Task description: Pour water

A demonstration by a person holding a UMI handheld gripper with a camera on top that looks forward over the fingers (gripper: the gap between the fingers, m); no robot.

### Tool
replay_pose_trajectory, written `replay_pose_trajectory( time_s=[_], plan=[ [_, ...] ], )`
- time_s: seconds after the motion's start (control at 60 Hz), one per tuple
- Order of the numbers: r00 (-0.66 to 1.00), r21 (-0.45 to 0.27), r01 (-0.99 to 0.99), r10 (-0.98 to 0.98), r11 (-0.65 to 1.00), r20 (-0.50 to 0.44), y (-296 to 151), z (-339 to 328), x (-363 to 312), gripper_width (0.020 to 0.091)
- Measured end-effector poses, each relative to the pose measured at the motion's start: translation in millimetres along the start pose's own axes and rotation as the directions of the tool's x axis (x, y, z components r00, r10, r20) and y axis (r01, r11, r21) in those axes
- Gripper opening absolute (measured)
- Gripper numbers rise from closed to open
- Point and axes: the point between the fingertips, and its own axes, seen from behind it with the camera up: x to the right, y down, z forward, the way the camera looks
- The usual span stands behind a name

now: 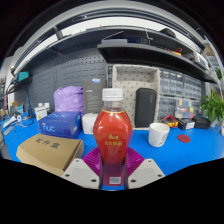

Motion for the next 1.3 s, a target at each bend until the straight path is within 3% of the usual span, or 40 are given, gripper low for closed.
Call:
replay_pose_trajectory(
  time_s=[0.283,0.55,0.7,0.85,1.1,1.3],
  plan=[
    [0.998,-0.025,-0.060,0.061,0.998,0.014,-2.0,4.4,3.8,0.0284],
    [0.892,-0.041,-0.449,0.451,0.892,0.043,-57.6,70.5,28.5,0.0284],
    [0.614,-0.063,-0.784,0.786,0.617,0.067,-92.5,110.2,42.1,0.0284],
    [0.266,-0.088,-0.958,0.960,0.273,0.083,-110.2,133.6,58.8,0.0283],
    [-0.156,-0.135,-0.980,0.985,-0.146,0.067,-112.9,154.4,72.3,0.0283],
    [-0.388,-0.138,-0.915,0.920,-0.378,0.053,-108.2,164.0,81.5,0.0282]
  ],
)
